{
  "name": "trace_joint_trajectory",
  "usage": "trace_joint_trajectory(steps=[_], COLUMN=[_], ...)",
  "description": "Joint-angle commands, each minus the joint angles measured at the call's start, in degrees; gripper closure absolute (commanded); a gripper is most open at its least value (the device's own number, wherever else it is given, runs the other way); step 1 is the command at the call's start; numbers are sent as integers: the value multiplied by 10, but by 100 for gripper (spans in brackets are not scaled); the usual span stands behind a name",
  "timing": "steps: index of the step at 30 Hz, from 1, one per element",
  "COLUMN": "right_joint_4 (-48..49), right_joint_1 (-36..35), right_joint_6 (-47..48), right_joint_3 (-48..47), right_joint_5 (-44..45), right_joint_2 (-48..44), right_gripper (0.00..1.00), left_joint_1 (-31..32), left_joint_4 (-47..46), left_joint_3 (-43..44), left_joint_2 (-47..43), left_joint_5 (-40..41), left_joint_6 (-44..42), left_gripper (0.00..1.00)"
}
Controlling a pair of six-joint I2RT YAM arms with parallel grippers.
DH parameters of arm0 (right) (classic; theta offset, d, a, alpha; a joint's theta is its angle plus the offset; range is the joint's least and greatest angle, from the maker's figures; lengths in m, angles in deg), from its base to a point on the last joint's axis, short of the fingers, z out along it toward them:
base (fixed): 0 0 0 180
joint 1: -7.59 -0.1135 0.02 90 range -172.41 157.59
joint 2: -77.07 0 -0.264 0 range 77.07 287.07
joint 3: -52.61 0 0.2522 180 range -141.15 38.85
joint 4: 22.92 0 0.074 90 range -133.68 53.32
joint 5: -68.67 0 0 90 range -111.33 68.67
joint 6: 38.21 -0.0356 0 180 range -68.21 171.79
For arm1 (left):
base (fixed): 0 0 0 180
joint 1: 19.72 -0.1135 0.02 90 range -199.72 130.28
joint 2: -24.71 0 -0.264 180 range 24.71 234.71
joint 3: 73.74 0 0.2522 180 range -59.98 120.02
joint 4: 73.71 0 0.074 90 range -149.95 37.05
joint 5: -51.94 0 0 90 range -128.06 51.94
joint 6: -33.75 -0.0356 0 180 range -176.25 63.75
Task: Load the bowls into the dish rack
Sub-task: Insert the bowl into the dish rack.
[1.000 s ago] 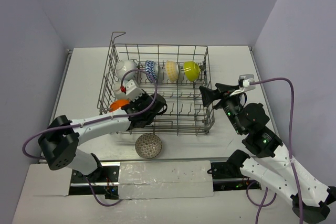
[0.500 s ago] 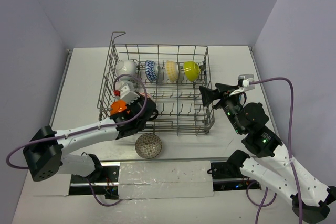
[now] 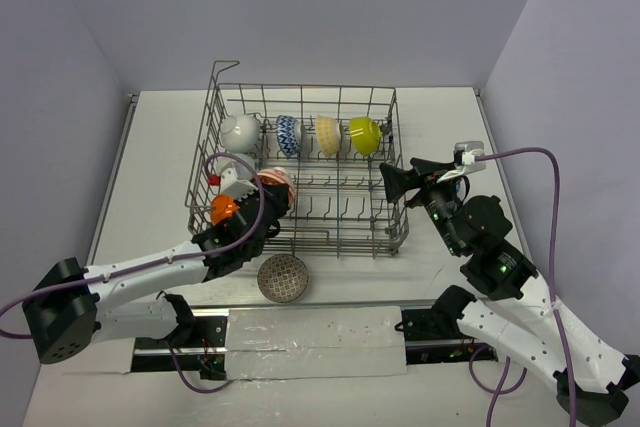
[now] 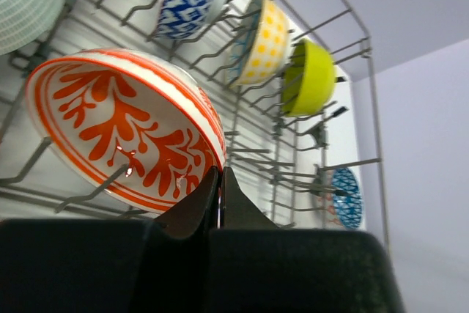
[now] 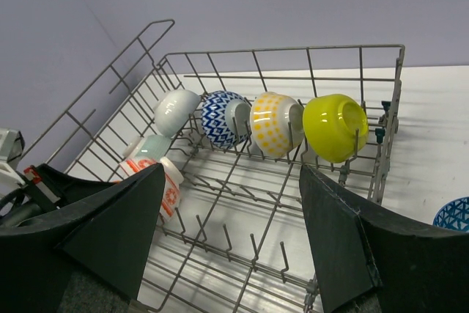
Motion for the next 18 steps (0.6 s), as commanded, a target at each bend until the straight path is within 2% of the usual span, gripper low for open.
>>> trace_joint_trajectory(steps=[1, 11, 18], right_joint_4=[24, 22, 22], right_joint_1=[5, 4, 4], right_joint_6=[2, 3, 3], right_joint_3=[3, 3, 2], right_joint_5=[9, 13, 13], right_joint_2=[3, 6, 9], right_gripper=[19, 19, 19], left_joint_1=[8, 8, 6], left_joint_4=[-127, -198, -174], left_joint_3=[-2, -48, -27], left_joint_2=[-31, -45, -43], left_joint_5=[-55, -90, -122], left_joint_6=[-26, -40, -78], left_gripper=[100, 100, 100])
